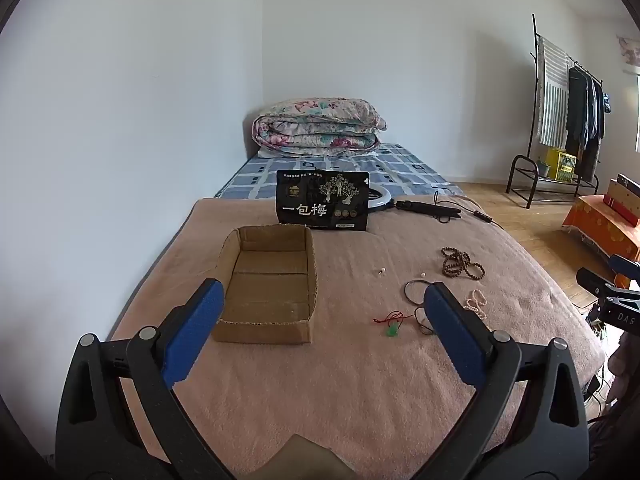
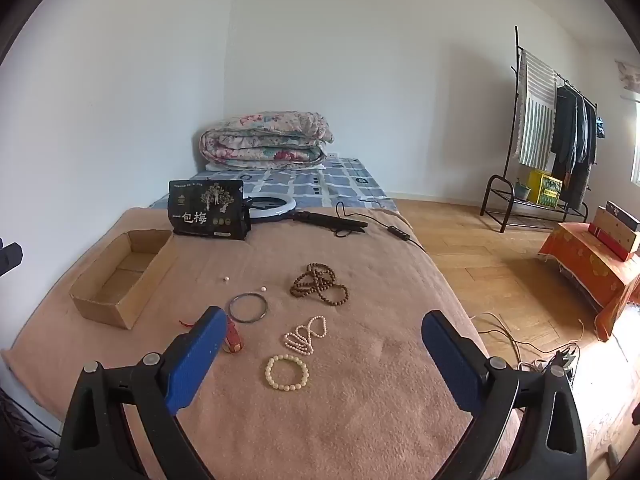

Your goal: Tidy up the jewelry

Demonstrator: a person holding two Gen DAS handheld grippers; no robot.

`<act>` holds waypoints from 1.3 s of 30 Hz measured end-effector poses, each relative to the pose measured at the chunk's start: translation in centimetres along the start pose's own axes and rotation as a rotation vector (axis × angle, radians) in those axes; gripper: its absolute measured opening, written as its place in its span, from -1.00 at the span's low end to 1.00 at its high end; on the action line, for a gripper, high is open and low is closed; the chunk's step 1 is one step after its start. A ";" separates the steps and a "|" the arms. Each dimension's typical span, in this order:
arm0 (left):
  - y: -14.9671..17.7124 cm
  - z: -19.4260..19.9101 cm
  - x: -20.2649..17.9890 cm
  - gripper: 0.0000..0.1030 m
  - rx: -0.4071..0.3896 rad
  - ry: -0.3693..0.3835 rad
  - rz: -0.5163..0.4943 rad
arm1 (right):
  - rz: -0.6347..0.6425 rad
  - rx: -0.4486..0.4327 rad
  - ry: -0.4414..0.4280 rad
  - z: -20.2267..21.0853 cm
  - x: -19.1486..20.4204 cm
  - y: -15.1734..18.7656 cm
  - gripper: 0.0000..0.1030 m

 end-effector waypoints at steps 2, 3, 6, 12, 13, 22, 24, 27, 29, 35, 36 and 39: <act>0.0 0.0 0.0 0.98 0.003 -0.001 -0.002 | 0.001 -0.003 0.000 0.1 0.1 -0.2 0.93; 0.0 0.0 0.0 0.98 0.002 0.001 -0.002 | 0.002 -0.005 0.001 0.1 0.2 -0.2 0.94; -0.1 0.1 0.0 0.98 0.005 -0.001 -0.003 | -0.002 -0.013 0.006 0.1 -0.3 0.2 1.00; 0.6 0.0 -0.3 0.98 0.004 -0.001 -0.001 | -0.005 -0.004 0.014 0.1 -0.1 -0.2 1.00; 0.6 0.1 -0.3 0.98 0.003 -0.001 0.000 | -0.003 -0.004 0.014 0.1 -0.1 -0.1 1.00; 0.5 -0.2 -0.3 0.98 0.008 0.002 -0.005 | 0.011 -0.013 0.028 0.4 0.4 -0.1 1.00; 0.5 -0.2 -0.3 0.98 0.008 0.001 -0.004 | 0.009 -0.011 0.028 0.2 0.5 -0.1 1.00; 0.4 -0.7 -0.1 0.98 0.008 0.001 -0.003 | 0.006 -0.012 0.028 0.2 0.5 -0.1 1.00; 0.3 -0.6 -0.1 0.98 0.008 0.003 -0.005 | 0.008 -0.010 0.028 0.2 0.6 -0.2 1.00; 0.4 -0.6 0.0 0.98 0.007 0.003 -0.004 | 0.008 -0.007 0.027 0.1 0.6 -0.1 1.00; 0.4 -0.7 0.0 0.98 0.008 0.004 -0.004 | 0.008 -0.007 0.028 0.1 0.6 -0.1 1.00; 0.4 -0.7 0.0 0.98 0.007 0.003 -0.004 | 0.008 -0.006 0.030 0.0 0.6 -0.1 1.00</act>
Point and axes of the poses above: each gripper's, at about its wrist camera, not at the fingertips, and z roughly against the way its jaws point, x to its left, y to its underside, the point moved 5 cm from there along -z, roughly the way its jaws point, and after that the axes turned 15 degrees about x, right-handed, at the moved point
